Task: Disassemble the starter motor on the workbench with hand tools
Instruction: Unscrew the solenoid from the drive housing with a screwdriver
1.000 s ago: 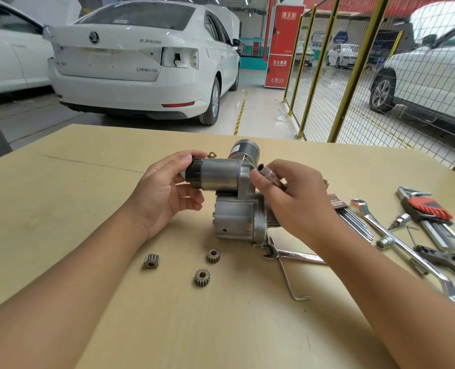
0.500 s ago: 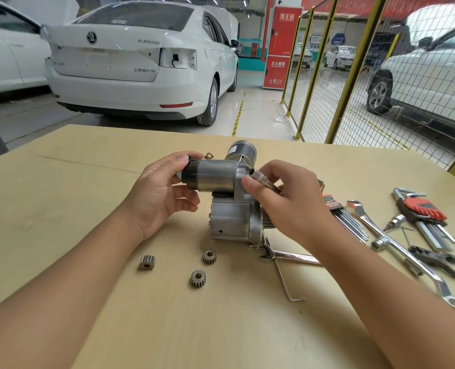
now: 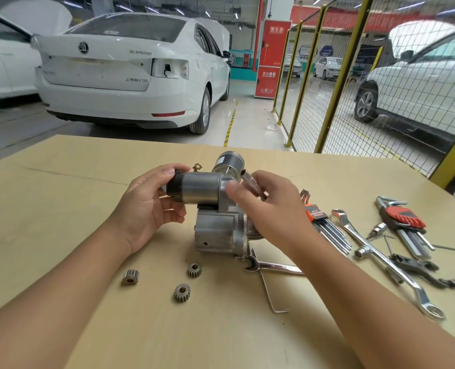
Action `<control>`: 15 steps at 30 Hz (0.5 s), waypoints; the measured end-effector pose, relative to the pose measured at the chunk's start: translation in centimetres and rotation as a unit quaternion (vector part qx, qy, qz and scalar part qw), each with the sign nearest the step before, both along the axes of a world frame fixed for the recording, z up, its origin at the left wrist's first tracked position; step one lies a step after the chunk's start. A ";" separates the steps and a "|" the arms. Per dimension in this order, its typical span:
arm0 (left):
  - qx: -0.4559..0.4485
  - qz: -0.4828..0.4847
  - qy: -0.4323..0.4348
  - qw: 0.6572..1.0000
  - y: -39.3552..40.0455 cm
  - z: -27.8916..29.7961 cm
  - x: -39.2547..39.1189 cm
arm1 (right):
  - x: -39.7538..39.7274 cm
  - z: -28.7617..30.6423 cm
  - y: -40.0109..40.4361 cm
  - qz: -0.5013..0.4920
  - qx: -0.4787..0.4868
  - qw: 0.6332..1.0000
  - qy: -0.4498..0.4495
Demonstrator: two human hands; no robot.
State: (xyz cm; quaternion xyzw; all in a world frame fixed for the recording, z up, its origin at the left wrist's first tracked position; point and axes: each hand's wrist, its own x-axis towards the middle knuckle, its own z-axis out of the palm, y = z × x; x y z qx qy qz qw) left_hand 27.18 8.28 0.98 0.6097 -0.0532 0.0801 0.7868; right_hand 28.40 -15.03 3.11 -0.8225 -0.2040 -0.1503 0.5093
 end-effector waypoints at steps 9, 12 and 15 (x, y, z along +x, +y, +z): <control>-0.059 -0.014 -0.002 0.998 -0.2 -0.1 0.2 | 0.4 -0.9 0.1 0.038 0.075 0.996 0.042; -0.059 -0.012 -0.009 0.998 -0.1 0.0 0.1 | 0.6 -0.2 0.2 0.063 0.041 0.997 0.033; -0.052 -0.004 -0.009 0.999 -0.2 0.0 0.1 | 1.1 1.0 0.7 0.066 0.015 0.997 0.033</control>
